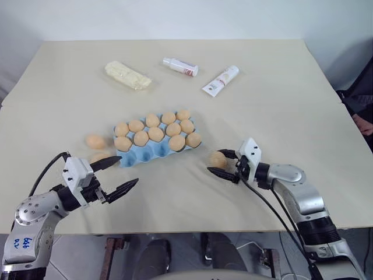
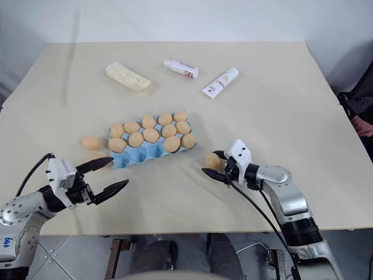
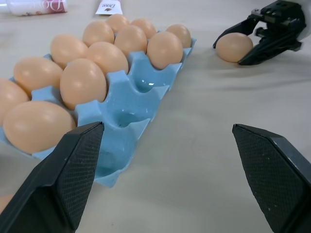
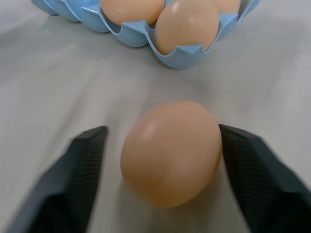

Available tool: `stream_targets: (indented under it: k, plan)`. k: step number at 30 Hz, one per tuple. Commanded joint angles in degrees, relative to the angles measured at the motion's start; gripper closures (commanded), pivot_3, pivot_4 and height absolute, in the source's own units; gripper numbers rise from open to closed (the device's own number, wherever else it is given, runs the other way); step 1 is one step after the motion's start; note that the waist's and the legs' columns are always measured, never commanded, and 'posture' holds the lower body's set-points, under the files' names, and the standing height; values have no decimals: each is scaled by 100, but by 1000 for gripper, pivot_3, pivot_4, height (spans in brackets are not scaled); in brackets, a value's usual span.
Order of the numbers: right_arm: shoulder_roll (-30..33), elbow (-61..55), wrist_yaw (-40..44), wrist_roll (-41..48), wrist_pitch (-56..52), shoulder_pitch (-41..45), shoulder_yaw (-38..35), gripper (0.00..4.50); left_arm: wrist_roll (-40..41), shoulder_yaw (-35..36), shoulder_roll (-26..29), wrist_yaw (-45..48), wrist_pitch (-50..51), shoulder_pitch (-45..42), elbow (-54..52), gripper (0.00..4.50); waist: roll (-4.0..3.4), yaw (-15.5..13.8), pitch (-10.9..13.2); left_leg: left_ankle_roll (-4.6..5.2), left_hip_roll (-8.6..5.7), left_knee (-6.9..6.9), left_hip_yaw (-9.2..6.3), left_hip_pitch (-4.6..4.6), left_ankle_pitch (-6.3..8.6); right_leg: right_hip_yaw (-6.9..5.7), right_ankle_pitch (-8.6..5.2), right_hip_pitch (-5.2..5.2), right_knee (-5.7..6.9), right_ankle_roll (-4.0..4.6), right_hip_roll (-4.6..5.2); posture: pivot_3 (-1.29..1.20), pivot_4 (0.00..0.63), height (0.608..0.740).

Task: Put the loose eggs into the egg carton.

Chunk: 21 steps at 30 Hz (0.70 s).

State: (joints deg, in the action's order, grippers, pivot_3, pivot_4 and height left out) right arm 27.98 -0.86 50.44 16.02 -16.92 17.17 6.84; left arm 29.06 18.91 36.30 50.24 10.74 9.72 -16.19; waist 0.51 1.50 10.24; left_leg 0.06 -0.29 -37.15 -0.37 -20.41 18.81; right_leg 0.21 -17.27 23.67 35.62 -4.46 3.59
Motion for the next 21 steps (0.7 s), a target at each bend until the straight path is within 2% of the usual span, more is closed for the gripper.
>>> stream_targets:
  k: [1, 3, 9, 14, 20, 21]
  plan:
    - [-23, -234, 103, 137, 195, 68, -124, 2281, 130, 247, -34, -104, -37, 126, -232, 0, 0, 0, 0, 0, 0, 1, 0, 0, 0, 0, 0, 1, 1, 0, 0, 0, 150, 740]
    - [-7, -459, 180, 175, 120, 124, -62, 2556, 128, 310, -74, -169, -39, 211, -258, 0, 0, 3, 0, 0, 0, 0, 0, 0, 0, -1, 0, 0, 1, 0, 0, 0, 150, 740]
    - [-497, -1263, 263, 545, -650, 979, 503, 2556, 131, 617, -314, -408, -80, 636, -270, 0, -1, 66, 1, -2, 4, 2, 3, 5, -1, 5, 0, 4, 9, 0, -4, 0, 150, 740]
    - [-1311, -173, -125, -7, -549, 2183, 1000, 2556, 87, 744, -486, -470, -196, 903, -164, 0, 3, 24, -1, -7, 4, -4, 0, 9, -4, 2, -1, 4, 21, 4, -2, 0, 150, 740]
    - [-1898, 1185, -156, -556, 120, 2812, 1310, 2556, 72, 754, -604, -615, -278, 980, -290, 0, 8, 27, -4, -2, -1, -2, -5, -6, 1, -10, -1, 6, 3, 5, 5, 0, 150, 740]
    - [-1954, 1356, -142, -594, 203, 2851, 1308, 2229, 71, 754, -622, -650, -280, 987, -323, 0, 8, 29, -4, 0, -1, -1, -3, -8, 3, -9, -1, 9, 1, 5, 5, 0, 150, 740]
